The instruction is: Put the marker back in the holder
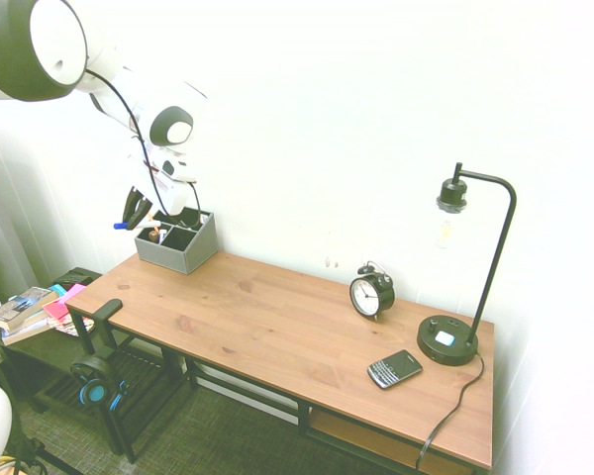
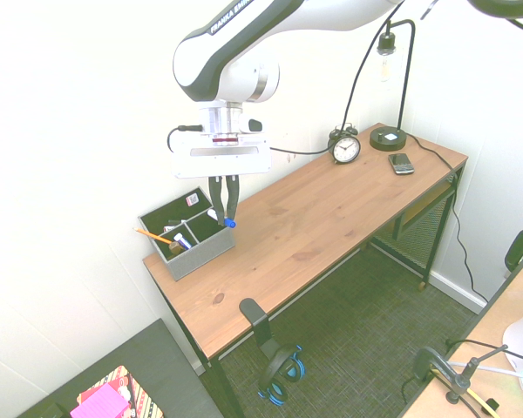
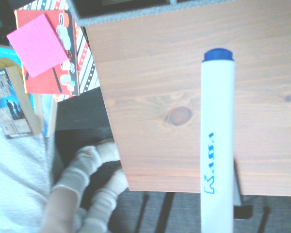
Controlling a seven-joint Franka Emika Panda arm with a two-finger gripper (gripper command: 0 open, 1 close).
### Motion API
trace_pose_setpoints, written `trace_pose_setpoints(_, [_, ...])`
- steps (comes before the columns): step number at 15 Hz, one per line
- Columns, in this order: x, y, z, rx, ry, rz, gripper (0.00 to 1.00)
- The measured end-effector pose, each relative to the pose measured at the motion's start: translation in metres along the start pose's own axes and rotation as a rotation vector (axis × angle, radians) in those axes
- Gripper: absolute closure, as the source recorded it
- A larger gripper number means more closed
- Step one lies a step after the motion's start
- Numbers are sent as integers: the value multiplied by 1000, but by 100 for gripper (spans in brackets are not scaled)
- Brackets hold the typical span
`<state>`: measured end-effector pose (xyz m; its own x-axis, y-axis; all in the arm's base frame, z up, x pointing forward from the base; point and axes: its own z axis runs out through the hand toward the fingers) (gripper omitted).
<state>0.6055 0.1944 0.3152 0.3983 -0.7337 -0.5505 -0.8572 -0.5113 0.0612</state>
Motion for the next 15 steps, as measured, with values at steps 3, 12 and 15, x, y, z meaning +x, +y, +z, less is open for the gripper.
trace_pose_setpoints(3, [27,-6,11,35,-86,73,100])
trace_pose_setpoints(12, [92,-22,51,103,-154,0,100])
trace_pose_setpoints(15, [107,-26,55,125,-163,-5,100])
